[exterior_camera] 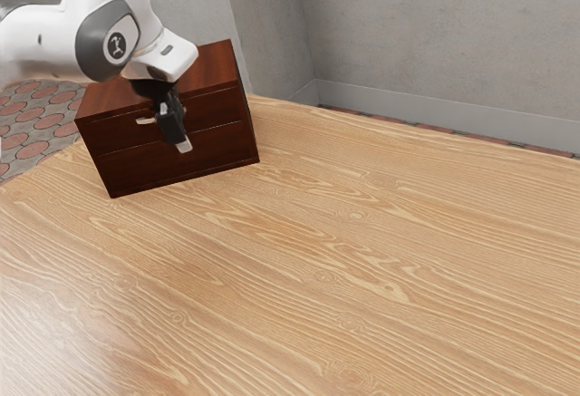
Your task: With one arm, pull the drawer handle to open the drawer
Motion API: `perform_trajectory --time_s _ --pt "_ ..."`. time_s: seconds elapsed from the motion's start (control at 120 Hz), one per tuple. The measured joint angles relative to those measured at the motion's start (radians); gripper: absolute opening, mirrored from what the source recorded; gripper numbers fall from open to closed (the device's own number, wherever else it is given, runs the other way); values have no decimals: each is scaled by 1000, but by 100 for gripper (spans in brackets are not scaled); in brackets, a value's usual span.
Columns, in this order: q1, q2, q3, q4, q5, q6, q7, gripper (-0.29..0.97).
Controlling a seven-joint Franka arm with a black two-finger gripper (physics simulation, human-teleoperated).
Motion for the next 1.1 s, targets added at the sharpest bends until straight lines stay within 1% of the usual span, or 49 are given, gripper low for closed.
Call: perform_trajectory --time_s 0.158,0.242,0.308,0.508,0.7,0.933,1.1 --pt "58 213 0 263 0 1 83 68" --pt "84 294 1 367 0 -12 119 68" --pt "103 341 1 425 0 -26 145 68" --pt "140 436 2 530 0 -57 209 68" --pt "177 474 1 571 0 -74 253 68" --pt "179 475 3 607 -1 -92 290 68" --pt "181 474 28 632 -1 -114 310 68"
